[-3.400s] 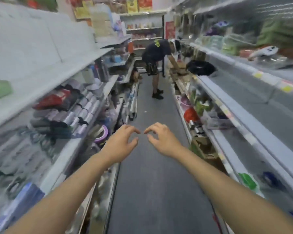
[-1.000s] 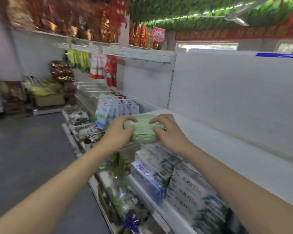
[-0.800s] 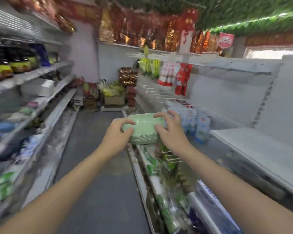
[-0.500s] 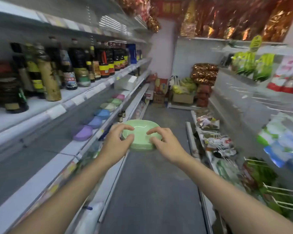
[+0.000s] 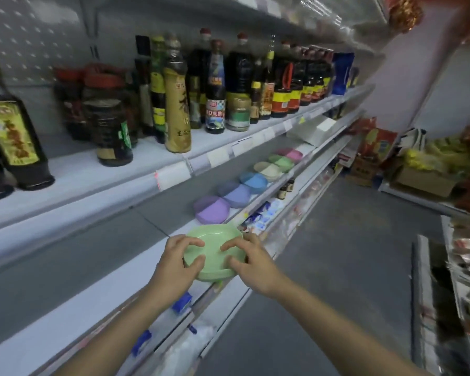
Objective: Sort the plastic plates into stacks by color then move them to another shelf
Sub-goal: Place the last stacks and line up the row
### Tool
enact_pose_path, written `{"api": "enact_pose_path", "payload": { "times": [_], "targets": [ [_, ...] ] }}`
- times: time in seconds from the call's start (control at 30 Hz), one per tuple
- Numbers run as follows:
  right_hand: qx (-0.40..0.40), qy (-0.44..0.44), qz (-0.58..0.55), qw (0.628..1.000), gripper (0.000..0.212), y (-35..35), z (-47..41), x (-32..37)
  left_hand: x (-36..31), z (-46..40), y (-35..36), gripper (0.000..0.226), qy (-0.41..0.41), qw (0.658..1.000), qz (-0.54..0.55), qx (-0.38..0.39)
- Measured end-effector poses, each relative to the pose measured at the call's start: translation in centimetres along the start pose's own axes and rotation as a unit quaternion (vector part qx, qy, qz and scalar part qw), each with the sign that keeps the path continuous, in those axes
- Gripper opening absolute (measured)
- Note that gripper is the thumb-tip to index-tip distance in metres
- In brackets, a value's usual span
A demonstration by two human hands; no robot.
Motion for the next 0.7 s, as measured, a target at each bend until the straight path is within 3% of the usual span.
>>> {"api": "enact_pose_path", "payload": {
  "times": [0.27, 0.53, 0.7],
  "targets": [
    [0.138, -0.089, 0.013, 0.986, 0.029, 4.2, -11.1, -7.1, 6.9, -4.1, 4.5, 0.028, -0.098, 0.988, -0.067, -0.093],
    [0.215, -0.171, 0.044, 0.960, 0.031, 9.6, -20.2, -6.3, 12.4, -7.1, 2.9, 0.035, -0.177, 0.965, -0.091, -0.169],
    [0.242, -0.188, 0.099, 0.947, 0.032, 13.0, -25.2, -5.3, 16.3, -9.8, 1.5, 0.039, -0.198, 0.959, -0.114, -0.170]
  ]
}}
Point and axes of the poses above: each hand's wrist, its own z-axis away from the middle knuckle, its own y-axis out of the palm, x = y × z, the point moved 6 cm from there along -z, towards the middle knuckle, and after that the axes turned 12 degrees about z, right-handed, at the moved point
